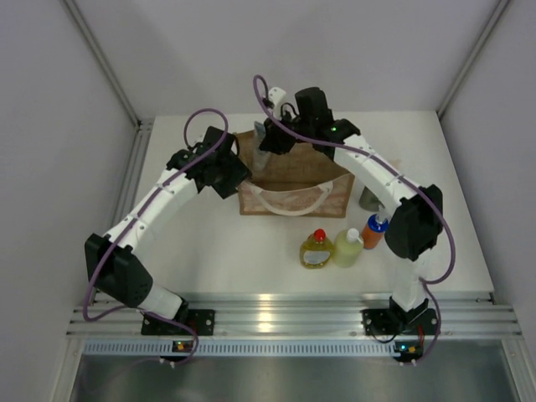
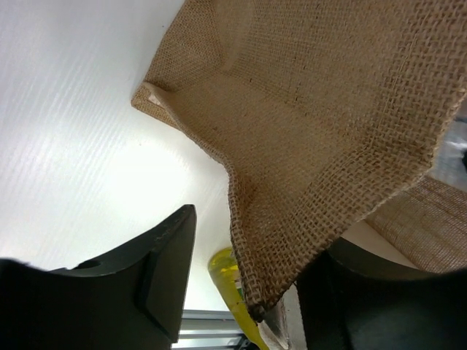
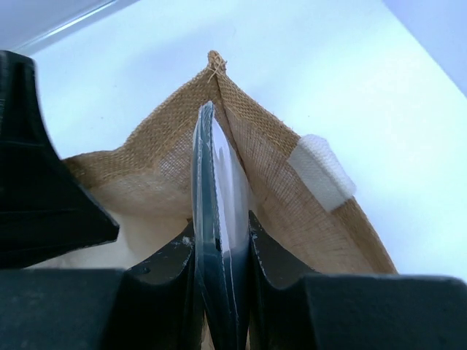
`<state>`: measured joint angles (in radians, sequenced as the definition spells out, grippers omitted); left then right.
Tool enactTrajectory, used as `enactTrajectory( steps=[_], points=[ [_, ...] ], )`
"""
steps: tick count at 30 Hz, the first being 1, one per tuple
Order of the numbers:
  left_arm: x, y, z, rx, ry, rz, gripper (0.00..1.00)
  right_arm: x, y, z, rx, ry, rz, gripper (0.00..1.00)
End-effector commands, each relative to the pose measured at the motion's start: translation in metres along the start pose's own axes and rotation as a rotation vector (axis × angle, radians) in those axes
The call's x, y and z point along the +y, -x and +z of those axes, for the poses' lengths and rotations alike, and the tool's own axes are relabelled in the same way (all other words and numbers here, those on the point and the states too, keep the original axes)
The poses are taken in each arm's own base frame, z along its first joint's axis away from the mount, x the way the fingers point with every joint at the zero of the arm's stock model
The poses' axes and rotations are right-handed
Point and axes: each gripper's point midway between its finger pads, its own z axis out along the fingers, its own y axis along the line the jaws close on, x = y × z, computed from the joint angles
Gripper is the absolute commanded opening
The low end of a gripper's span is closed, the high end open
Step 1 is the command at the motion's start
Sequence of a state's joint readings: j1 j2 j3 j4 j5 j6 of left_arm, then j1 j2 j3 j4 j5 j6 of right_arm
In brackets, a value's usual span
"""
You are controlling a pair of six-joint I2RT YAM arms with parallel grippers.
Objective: Take the personal care products out of the canvas bag
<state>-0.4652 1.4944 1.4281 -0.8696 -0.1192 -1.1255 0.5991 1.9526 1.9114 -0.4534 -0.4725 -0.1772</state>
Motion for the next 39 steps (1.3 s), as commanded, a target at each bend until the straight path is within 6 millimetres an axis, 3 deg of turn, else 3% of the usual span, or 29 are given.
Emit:
enactTrajectory(
  steps=[1,7,11,20,25,31,39],
  points=[
    [-0.004,0.007,-0.018,-0.021,-0.040,-0.005,0.62,0.000,0.079,-0.055,-0.223,-0.057,-0.063,0.00],
    [-0.020,0.016,-0.032,-0.041,-0.095,0.015,0.81,-0.003,0.098,-0.099,-0.280,-0.116,-0.020,0.00],
    [-0.030,0.022,-0.047,-0.059,-0.141,0.047,0.87,0.000,0.111,-0.126,-0.314,-0.149,-0.013,0.00],
    [-0.044,0.041,-0.099,-0.157,-0.257,0.076,0.92,0.033,0.129,-0.174,-0.341,-0.105,-0.012,0.00],
    [-0.044,0.054,-0.130,-0.236,-0.308,0.101,0.99,0.073,0.132,-0.195,-0.351,0.030,-0.015,0.00],
    [-0.032,0.070,-0.149,-0.326,-0.270,0.156,0.99,0.127,0.112,-0.207,-0.310,0.132,-0.095,0.00],
    [-0.004,0.091,-0.166,-0.419,-0.142,0.233,0.98,0.200,0.075,-0.193,-0.241,0.203,-0.147,0.00]
  ],
)
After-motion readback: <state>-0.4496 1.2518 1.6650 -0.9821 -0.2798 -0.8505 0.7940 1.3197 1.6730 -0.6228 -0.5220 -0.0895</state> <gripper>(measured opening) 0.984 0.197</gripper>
